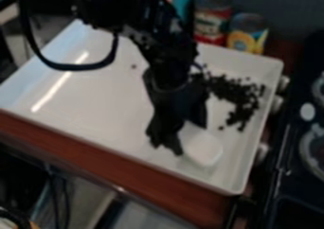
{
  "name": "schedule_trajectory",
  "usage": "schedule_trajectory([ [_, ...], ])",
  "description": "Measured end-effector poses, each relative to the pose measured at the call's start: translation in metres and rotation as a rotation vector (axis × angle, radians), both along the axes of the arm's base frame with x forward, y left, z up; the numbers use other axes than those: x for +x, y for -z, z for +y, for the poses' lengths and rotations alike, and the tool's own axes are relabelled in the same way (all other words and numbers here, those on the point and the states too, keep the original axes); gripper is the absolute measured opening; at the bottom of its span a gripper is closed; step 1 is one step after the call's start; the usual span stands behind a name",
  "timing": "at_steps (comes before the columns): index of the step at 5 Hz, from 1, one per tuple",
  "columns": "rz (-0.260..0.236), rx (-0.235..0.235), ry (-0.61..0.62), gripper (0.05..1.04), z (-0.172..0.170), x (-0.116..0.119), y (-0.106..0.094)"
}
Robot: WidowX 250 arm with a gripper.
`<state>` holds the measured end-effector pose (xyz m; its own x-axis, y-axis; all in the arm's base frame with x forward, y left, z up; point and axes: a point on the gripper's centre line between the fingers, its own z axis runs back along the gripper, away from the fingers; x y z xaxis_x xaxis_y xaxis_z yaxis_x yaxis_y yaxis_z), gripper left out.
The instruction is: Sweep into pile
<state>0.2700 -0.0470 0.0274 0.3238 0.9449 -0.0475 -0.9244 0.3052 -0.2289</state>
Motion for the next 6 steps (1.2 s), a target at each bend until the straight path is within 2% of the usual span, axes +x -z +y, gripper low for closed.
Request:
schedule_trajectory([
  [2,-0.010,0.044,0.005,0.732,0.002,0.010,0.008],
  [6,-0.030,0.017,-0.095,0.732,-0.005,0.072,0.011],
])
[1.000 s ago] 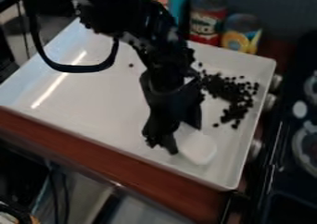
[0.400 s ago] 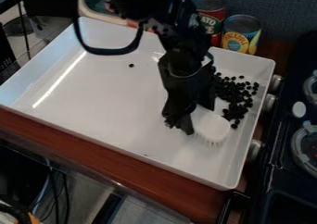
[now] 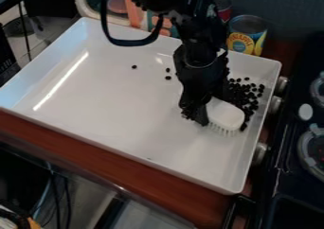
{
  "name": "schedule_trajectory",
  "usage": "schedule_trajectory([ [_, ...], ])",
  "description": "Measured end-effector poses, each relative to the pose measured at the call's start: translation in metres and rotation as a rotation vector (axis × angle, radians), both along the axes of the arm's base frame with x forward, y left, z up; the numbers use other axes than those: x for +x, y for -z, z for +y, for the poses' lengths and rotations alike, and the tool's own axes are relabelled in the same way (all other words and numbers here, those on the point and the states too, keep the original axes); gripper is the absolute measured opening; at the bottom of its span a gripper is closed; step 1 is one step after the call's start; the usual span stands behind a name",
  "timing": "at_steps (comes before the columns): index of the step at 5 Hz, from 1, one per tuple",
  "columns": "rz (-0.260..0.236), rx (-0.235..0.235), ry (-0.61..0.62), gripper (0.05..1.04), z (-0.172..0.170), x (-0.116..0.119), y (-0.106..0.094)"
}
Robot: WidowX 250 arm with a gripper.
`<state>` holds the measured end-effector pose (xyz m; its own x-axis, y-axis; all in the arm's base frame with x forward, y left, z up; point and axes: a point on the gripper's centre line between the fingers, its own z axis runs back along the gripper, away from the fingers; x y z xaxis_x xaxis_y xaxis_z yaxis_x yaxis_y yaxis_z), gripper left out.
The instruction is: Sweep into pile
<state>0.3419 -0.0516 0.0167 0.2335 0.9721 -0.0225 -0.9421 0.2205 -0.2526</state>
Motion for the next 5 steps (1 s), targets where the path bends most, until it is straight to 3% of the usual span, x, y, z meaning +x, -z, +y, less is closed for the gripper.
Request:
schedule_trajectory([
  [1,0.002,-0.025,-0.030,0.732,-0.004,0.014,-0.002],
  [3,-0.019,-0.030,-0.062,0.732,-0.007,0.037,-0.003],
  [5,-0.003,-0.038,-0.062,0.732,-0.009,0.044,-0.005],
])
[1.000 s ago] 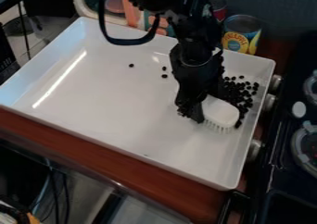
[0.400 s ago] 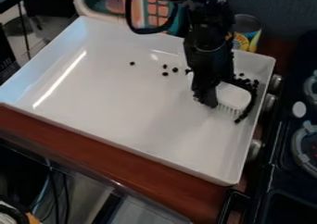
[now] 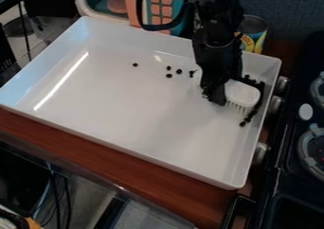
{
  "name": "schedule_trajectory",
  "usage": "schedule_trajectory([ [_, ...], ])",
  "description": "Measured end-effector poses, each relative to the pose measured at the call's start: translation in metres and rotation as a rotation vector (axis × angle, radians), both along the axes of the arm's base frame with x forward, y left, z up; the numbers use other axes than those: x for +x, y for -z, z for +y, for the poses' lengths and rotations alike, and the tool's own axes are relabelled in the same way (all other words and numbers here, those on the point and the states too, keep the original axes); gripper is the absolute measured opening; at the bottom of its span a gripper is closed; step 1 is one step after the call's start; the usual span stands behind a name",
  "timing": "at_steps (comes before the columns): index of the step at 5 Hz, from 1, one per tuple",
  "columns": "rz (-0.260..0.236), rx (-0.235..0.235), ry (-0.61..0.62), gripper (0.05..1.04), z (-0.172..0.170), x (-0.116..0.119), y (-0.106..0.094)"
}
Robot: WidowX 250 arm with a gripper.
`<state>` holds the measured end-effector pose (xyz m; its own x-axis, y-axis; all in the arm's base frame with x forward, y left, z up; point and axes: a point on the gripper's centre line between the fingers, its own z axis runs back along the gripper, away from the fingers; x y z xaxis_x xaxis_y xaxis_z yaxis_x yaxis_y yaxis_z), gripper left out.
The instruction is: Sweep into pile
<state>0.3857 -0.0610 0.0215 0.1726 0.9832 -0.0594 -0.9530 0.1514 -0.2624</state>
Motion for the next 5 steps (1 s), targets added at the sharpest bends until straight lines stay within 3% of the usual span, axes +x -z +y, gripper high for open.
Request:
schedule_trajectory([
  [1,0.030,-0.007,0.024,0.732,0.011,-0.009,-0.019],
  [2,0.043,-0.047,0.053,0.732,0.030,-0.024,-0.062],
  [3,0.105,-0.050,0.112,0.732,0.045,-0.042,-0.082],
  [4,0.308,-0.059,0.210,0.732,0.082,-0.049,-0.083],
  [5,0.431,0.055,0.257,0.732,0.112,-0.054,-0.066],
])
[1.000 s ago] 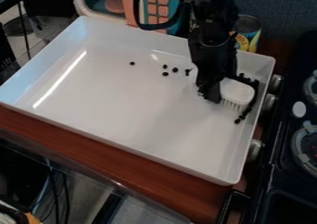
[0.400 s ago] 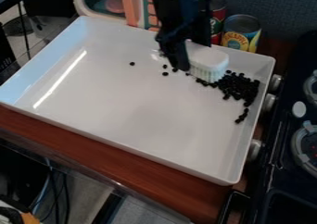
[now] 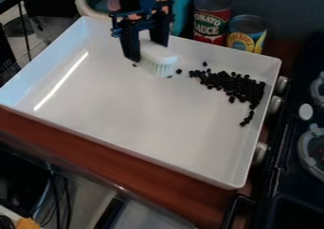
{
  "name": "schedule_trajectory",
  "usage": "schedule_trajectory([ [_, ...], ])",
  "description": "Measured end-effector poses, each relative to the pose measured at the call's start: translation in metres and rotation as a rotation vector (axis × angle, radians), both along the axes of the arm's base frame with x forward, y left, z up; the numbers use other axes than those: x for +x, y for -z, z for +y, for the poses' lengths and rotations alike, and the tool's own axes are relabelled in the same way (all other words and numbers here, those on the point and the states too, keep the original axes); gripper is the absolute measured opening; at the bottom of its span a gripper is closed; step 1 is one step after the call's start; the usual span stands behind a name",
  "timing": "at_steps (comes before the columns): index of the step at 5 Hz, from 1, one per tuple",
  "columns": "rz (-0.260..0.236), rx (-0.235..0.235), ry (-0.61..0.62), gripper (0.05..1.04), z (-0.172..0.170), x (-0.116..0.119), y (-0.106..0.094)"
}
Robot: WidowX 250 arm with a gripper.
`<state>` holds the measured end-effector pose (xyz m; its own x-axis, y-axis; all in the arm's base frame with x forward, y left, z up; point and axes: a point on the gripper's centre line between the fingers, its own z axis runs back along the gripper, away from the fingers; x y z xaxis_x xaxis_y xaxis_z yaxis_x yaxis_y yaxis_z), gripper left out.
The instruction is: Sweep into pile
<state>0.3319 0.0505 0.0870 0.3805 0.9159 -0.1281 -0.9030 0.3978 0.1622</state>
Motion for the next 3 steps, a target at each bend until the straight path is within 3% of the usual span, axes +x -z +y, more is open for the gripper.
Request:
schedule_trajectory([
  [1,0.064,0.179,0.264,0.732,0.021,0.006,0.015],
  [2,0.063,0.282,0.524,0.732,0.035,0.013,0.024],
  [3,0.072,0.272,0.684,0.732,0.057,0.016,0.034],
])
